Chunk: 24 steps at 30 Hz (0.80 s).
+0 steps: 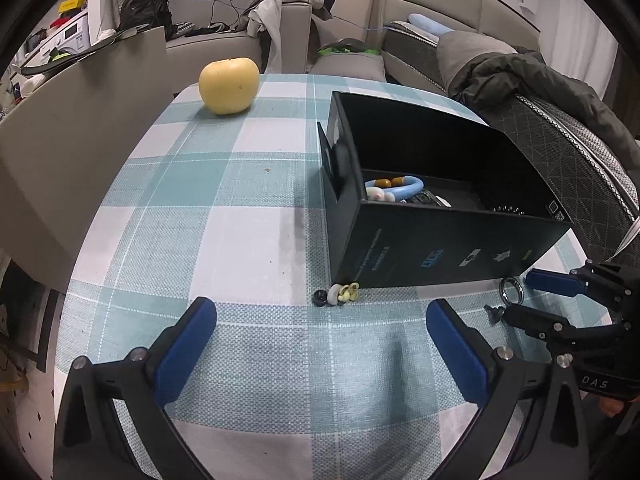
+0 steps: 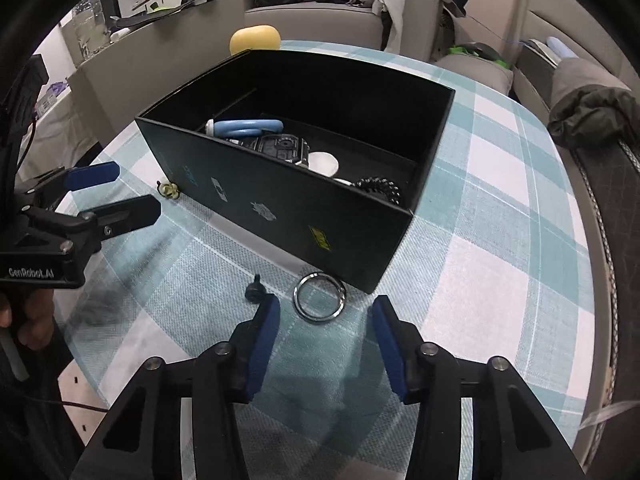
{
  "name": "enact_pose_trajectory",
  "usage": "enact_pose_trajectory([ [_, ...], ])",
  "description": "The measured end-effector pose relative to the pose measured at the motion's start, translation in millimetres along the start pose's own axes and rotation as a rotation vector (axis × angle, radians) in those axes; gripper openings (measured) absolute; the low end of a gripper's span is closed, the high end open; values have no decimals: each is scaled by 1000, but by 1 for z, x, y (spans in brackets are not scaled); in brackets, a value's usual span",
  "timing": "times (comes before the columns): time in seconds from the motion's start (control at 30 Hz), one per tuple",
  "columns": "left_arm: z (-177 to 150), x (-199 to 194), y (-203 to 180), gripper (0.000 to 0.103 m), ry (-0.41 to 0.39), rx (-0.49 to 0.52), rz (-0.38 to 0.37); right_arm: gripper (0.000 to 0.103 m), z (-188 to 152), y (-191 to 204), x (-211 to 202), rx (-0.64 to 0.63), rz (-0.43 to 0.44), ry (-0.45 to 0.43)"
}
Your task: Organize jewelry
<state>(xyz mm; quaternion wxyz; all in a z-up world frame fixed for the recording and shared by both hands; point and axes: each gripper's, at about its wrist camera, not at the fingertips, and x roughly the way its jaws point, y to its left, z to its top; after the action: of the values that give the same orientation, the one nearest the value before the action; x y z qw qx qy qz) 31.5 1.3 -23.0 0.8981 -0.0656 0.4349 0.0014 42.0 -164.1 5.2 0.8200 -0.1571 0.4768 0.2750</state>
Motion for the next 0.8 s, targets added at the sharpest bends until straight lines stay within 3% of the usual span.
enact_pose_trajectory([
  [0.07, 0, -1, 0, 102, -1, 5, 5, 41, 2, 2, 2, 2, -6, -7],
  [0.13, 1, -2, 1, 102, -4, 5, 6, 26, 2, 3, 1, 0, -2, -13],
  [0.53, 2, 5, 7, 101, 24, -14, -10, 26, 6, 1, -14, 5, 16, -55],
  [0.8, 1, 9, 0, 53, 40, 36, 6, 26, 12, 1, -42, 17, 61, -144],
])
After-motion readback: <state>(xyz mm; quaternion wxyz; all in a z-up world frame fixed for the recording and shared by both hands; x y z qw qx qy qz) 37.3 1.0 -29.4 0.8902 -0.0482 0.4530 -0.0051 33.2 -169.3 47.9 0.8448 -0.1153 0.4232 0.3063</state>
